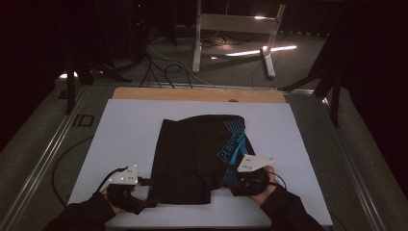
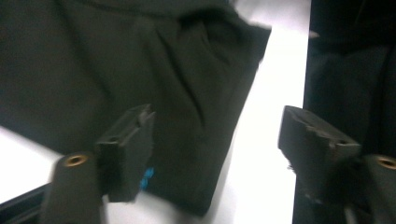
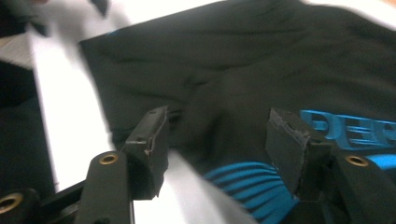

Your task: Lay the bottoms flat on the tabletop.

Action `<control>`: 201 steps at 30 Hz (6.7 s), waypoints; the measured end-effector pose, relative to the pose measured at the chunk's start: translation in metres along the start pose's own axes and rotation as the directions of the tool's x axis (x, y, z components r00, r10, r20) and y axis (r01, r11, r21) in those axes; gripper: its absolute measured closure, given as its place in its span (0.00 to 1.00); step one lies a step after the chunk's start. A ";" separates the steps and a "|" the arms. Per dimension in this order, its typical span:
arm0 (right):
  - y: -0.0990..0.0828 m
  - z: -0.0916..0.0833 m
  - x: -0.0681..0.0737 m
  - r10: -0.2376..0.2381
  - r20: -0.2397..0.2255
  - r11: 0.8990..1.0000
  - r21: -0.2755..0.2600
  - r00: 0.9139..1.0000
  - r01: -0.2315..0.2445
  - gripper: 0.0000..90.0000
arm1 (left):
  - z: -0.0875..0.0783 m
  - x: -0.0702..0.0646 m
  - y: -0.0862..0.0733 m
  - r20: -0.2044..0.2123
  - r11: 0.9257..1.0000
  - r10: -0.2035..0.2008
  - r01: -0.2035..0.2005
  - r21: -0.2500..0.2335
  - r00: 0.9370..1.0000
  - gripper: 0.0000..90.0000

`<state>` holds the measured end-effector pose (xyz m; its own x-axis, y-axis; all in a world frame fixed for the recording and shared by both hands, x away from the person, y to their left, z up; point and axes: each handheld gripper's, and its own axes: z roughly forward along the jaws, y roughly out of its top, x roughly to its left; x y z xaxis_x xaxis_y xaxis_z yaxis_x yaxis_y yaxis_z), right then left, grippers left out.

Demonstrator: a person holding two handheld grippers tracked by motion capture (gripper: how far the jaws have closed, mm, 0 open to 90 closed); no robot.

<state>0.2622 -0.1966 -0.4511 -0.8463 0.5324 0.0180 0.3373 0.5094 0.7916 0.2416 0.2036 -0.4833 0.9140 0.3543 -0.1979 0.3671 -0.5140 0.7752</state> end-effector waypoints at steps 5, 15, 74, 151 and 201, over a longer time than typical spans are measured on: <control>-0.009 -0.015 -0.018 0.029 0.081 1.000 0.001 0.996 -0.029 0.53 | 0.006 -0.006 0.021 0.007 0.999 0.012 -0.012 -0.050 1.000 0.18; -0.039 -0.030 -0.043 0.084 0.180 0.996 0.017 0.980 -0.089 0.52 | 0.038 -0.010 0.056 0.022 0.996 0.063 -0.061 -0.068 0.998 0.24; -0.028 -0.068 -0.058 0.241 0.040 0.970 -0.043 0.970 -0.240 0.98 | 0.122 -0.006 0.129 0.026 0.987 0.162 -0.162 -0.022 0.986 0.92; 0.011 0.006 -0.002 -0.200 -0.117 0.980 -0.018 0.973 0.199 0.98 | 0.068 -0.006 0.067 -0.146 0.991 0.065 -0.080 -0.103 0.987 0.05; -0.061 -0.012 0.013 -0.153 0.007 0.972 0.184 0.988 0.149 0.52 | 0.126 -0.041 0.092 -0.203 0.975 0.223 -0.223 0.023 0.954 0.95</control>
<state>0.2255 -0.2290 -0.4921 -0.8848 0.4534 -0.1074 0.2776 0.6982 0.6599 0.2599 0.0430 -0.4793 0.9181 0.3821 0.1056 0.1584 -0.5979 0.7858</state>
